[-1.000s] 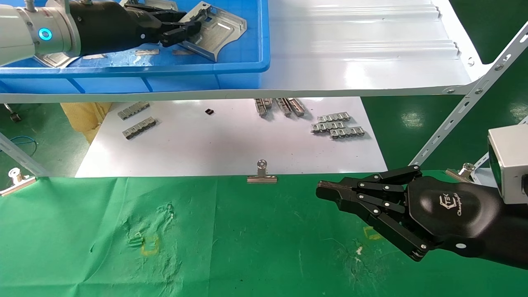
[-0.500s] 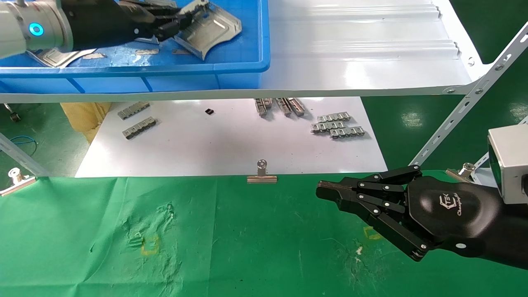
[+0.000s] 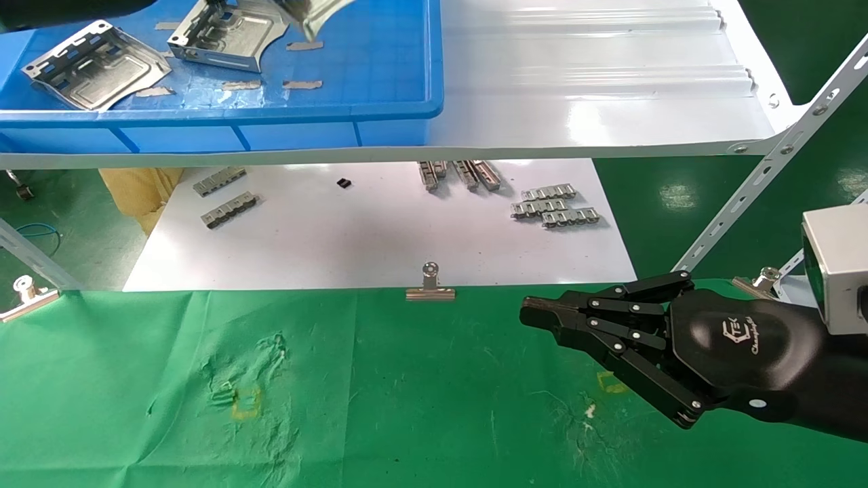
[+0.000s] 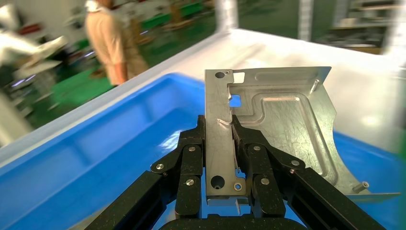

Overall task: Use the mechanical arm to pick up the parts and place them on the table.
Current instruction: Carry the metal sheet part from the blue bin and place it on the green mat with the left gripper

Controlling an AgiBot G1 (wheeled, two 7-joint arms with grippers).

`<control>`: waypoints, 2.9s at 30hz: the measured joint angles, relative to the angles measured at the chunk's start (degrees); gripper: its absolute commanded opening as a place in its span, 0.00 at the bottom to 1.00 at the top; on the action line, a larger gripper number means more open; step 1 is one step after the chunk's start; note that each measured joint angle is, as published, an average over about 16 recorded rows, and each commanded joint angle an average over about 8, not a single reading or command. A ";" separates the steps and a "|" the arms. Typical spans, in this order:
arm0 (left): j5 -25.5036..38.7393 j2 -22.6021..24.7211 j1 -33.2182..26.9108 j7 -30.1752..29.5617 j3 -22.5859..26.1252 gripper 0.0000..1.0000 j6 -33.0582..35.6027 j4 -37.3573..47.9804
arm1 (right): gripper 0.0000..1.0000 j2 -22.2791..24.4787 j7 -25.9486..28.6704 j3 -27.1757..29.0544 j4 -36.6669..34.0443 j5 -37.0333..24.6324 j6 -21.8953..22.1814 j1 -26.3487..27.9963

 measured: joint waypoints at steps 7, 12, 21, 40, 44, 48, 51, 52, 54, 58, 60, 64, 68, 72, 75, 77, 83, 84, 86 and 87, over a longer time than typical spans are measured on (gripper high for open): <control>-2.06 -4.81 2.15 3.87 -0.08 0.00 11.17 -4.65 | 0.00 0.00 0.00 0.00 0.00 0.00 0.00 0.00; -5.46 -8.55 5.92 5.37 1.02 0.00 14.66 -11.87 | 0.00 0.00 0.00 0.00 0.00 0.00 0.00 0.00; -15.14 -17.90 15.81 5.37 6.58 0.00 14.96 -30.87 | 0.00 0.00 0.00 0.00 0.00 0.00 0.00 0.00; -11.57 -26.81 23.27 13.57 26.50 0.00 12.93 -43.20 | 0.00 0.00 0.00 0.00 0.00 0.00 0.00 0.00; -9.71 -25.75 23.36 14.77 28.53 0.00 11.87 -40.55 | 0.00 0.00 0.00 0.00 0.00 0.00 0.00 0.00; -8.31 -24.54 23.56 15.61 29.49 0.00 10.69 -38.07 | 0.00 0.00 0.00 0.00 0.00 0.00 0.00 0.00; -7.82 -23.68 23.91 16.06 29.81 0.00 9.88 -36.51 | 0.00 0.00 0.00 0.00 0.00 0.00 0.00 0.00; -7.62 -23.41 24.02 16.24 29.91 0.00 9.61 -36.07 | 0.00 0.00 0.00 0.00 0.00 0.00 0.00 0.00; -7.20 -22.92 24.25 16.55 30.13 0.00 9.08 -35.25 | 0.00 0.00 0.00 0.00 0.00 0.00 0.00 0.00; -6.37 -22.02 24.66 17.11 30.52 0.00 8.00 -33.74 | 0.00 0.00 0.00 0.00 0.00 0.00 0.00 0.00; -6.04 -21.62 24.85 17.31 30.67 0.00 7.50 -33.02 | 0.00 0.00 0.00 0.00 0.00 0.00 0.00 0.00; -5.49 -20.91 25.18 17.79 30.93 0.27 6.70 -31.73 | 0.00 0.00 0.00 0.00 0.00 0.00 0.00 0.00; -4.99 -20.28 25.37 18.39 31.16 0.75 6.15 -30.52 | 0.00 0.00 0.00 0.00 0.00 0.00 0.00 0.00; -4.62 -19.74 25.38 19.05 31.33 0.98 5.95 -29.38 | 0.00 0.00 0.00 0.00 0.00 0.00 0.00 0.00; -4.41 -19.40 25.28 19.56 31.40 1.00 5.94 -28.56 | 0.00 0.00 0.00 0.00 0.00 0.00 0.00 0.00; -4.37 -19.24 25.15 19.92 31.39 1.00 5.97 -28.06 | 0.00 0.00 0.00 0.00 0.00 0.00 0.00 0.00; -6.05 -19.37 24.65 20.51 30.54 1.00 7.49 -27.15 | 0.00 0.00 0.00 0.00 0.00 0.00 0.00 0.00; -6.59 -19.49 24.57 20.50 30.30 1.00 7.92 -27.14 | 0.00 0.00 0.00 0.00 0.00 0.00 0.00 0.00; -7.90 -19.80 24.48 20.29 29.78 1.00 8.90 -27.37 | 0.00 0.00 0.00 0.00 0.00 0.00 0.00 0.00; -8.70 -20.01 24.47 20.09 29.51 1.00 9.41 -27.63 | 0.00 0.00 0.00 0.00 0.00 0.00 0.00 0.00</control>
